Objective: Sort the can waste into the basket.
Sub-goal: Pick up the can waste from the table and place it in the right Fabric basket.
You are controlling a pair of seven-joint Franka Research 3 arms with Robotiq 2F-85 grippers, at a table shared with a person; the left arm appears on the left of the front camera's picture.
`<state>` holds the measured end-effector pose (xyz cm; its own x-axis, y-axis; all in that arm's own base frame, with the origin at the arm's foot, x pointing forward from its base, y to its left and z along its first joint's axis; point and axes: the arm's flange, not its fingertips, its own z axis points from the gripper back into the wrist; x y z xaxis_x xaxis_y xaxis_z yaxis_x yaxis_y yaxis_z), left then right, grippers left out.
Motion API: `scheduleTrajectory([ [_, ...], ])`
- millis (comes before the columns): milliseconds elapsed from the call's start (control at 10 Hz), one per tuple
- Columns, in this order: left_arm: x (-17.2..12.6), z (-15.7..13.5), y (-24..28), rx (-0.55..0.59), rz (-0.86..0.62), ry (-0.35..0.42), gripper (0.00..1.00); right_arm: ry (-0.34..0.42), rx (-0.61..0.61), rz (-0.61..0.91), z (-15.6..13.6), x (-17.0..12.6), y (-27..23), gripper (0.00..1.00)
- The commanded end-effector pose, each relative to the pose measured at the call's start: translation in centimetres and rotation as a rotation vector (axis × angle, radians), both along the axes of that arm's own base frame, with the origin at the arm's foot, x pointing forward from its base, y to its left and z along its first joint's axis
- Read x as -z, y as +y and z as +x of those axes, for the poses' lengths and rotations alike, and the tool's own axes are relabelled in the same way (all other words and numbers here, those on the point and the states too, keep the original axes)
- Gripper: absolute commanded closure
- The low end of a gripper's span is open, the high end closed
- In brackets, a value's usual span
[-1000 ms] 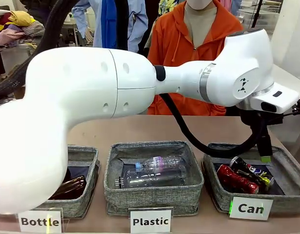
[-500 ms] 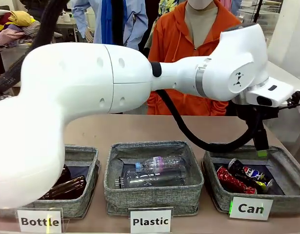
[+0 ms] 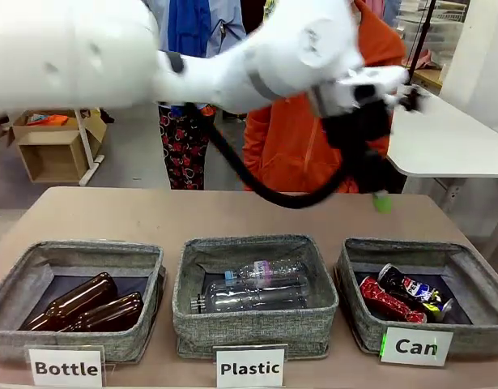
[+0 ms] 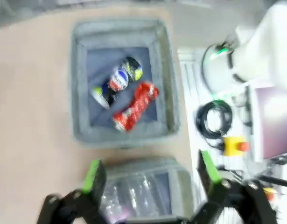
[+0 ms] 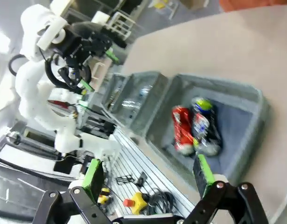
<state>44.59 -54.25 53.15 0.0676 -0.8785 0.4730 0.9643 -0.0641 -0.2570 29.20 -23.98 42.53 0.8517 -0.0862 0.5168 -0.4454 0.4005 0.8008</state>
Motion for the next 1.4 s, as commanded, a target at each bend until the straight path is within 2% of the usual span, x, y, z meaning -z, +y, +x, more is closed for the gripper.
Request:
scheduleTrajectory([
  [0,0.4,-3.1,11.7,-0.085,-0.106,0.094,0.0,0.08,-0.095,0.061,4.4,0.3,4.5,0.0],
  [100,0.5,-3.0,16.4,-0.142,-0.164,0.128,0.0,0.112,-0.125,0.109,6.3,0.8,7.3,0.0],
  [300,2.6,-4.0,27.1,-0.392,-0.281,0.201,0.0,0.183,-0.15,0.195,8.7,2.4,13.9,0.0],
  [400,3.9,-4.3,32.8,-0.508,-0.389,0.243,0.0,0.237,-0.14,0.211,9.6,3.1,16.7,0.0],
  [600,8.2,-4.7,44.2,-0.781,-0.626,0.351,0.0,0.29,-0.092,0.193,10.6,3.8,20.4,0.0],
  [700,11.4,-4.4,48.4,-0.897,-0.714,0.43,0.0,0.287,-0.06,0.209,11.0,3.8,21.6,0.0],
  [800,14.9,-4.2,51.8,-0.953,-0.787,0.539,0.0,0.294,-0.092,0.206,10.9,3.6,22.7,0.0],
  [900,17.6,-4.1,53.8,-0.993,-0.849,0.612,0.0,0.324,-0.107,0.219,10.9,3.4,23.1,0.0],
  [1000,19.0,-4.2,54.5,-0.976,-0.901,0.628,0.0,0.327,-0.193,0.195,11.0,3.5,22.7,0.0],
  [1100,16.0,-6.1,54.1,-0.999,-0.742,0.561,0.0,0.292,-0.121,0.2,11.3,4.3,22.3,0.0],
  [1300,16.0,-6.1,54.1,-0.999,-0.742,0.561,0.0,0.292,-0.121,0.2,11.3,4.3,22.3,0.0],
])
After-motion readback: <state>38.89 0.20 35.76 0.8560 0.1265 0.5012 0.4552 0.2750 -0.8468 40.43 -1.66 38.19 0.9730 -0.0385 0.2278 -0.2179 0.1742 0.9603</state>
